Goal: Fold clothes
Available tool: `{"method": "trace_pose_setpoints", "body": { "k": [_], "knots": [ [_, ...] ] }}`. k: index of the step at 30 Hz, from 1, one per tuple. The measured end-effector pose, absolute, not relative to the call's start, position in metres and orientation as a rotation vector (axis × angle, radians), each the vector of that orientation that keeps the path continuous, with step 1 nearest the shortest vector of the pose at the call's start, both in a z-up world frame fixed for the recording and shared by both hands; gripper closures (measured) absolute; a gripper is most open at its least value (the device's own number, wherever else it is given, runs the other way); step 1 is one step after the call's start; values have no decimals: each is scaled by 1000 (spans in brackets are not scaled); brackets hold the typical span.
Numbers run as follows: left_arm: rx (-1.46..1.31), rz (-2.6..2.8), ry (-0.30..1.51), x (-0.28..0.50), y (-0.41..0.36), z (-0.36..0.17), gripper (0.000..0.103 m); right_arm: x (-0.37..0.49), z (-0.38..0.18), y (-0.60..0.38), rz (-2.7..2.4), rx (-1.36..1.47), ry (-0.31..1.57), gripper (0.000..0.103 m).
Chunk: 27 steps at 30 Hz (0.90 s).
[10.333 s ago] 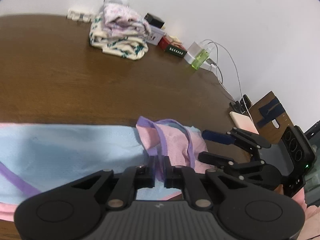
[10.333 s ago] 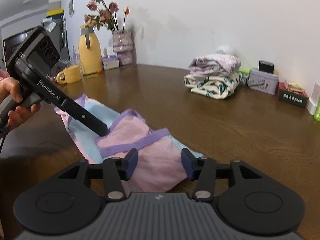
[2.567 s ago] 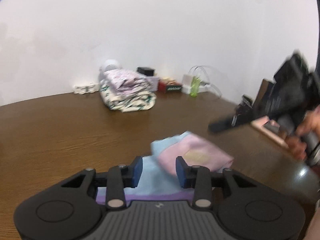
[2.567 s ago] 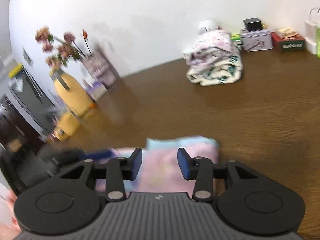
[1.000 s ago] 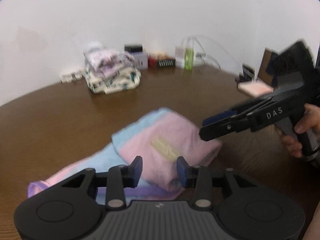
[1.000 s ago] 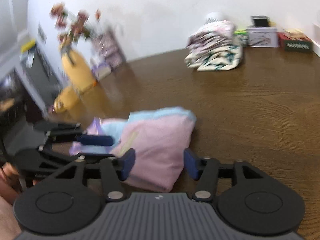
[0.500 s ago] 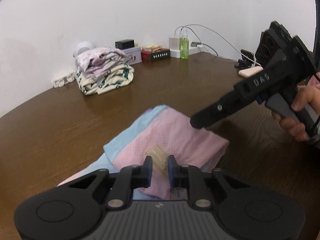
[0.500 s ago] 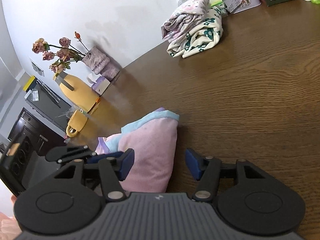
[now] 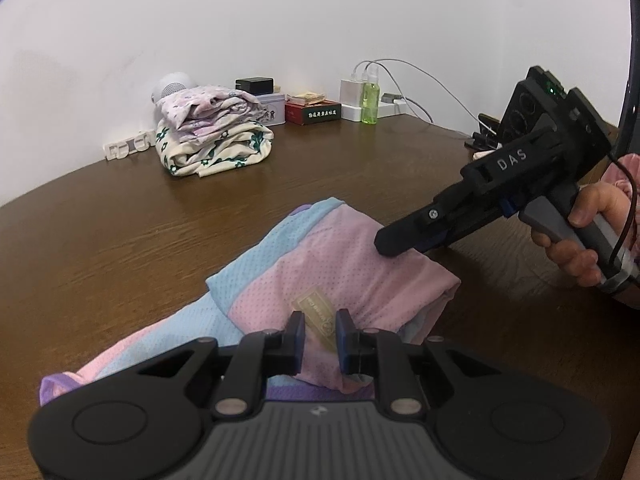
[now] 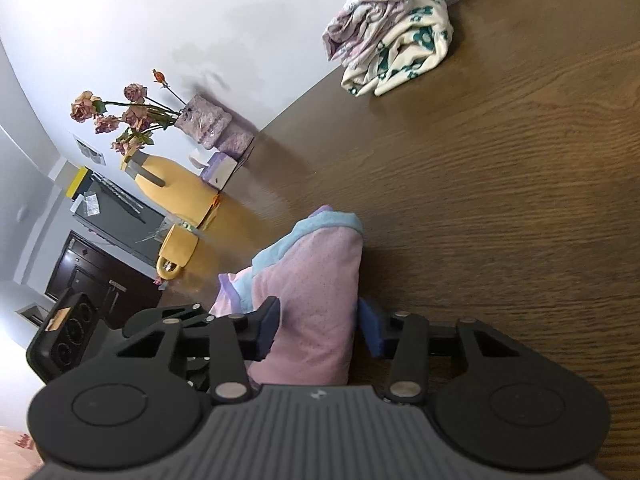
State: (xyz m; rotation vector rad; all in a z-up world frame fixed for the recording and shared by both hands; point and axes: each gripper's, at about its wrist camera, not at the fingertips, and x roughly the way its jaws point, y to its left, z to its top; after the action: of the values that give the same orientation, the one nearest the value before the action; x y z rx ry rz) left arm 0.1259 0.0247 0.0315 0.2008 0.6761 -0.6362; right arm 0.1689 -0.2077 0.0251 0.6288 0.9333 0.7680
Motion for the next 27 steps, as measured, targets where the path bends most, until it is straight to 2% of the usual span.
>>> {"method": "trace_pose_setpoints", "body": {
  "k": [8, 13, 22, 24, 27],
  "knots": [
    [176, -652, 669, 126, 29, 29, 87, 168, 23, -206, 755, 646, 941, 68],
    [171, -653, 661, 126, 30, 28, 87, 167, 20, -206, 743, 664, 949, 80],
    [188, -654, 655, 123, 21, 30, 87, 162, 36, -202, 656, 681, 973, 85],
    [210, -684, 660, 121, 16, 34, 76, 159, 49, -200, 635, 639, 976, 86],
    [300, -740, 616, 114, 11, 47, 67, 154, 74, -201, 592, 516, 970, 86]
  ]
}}
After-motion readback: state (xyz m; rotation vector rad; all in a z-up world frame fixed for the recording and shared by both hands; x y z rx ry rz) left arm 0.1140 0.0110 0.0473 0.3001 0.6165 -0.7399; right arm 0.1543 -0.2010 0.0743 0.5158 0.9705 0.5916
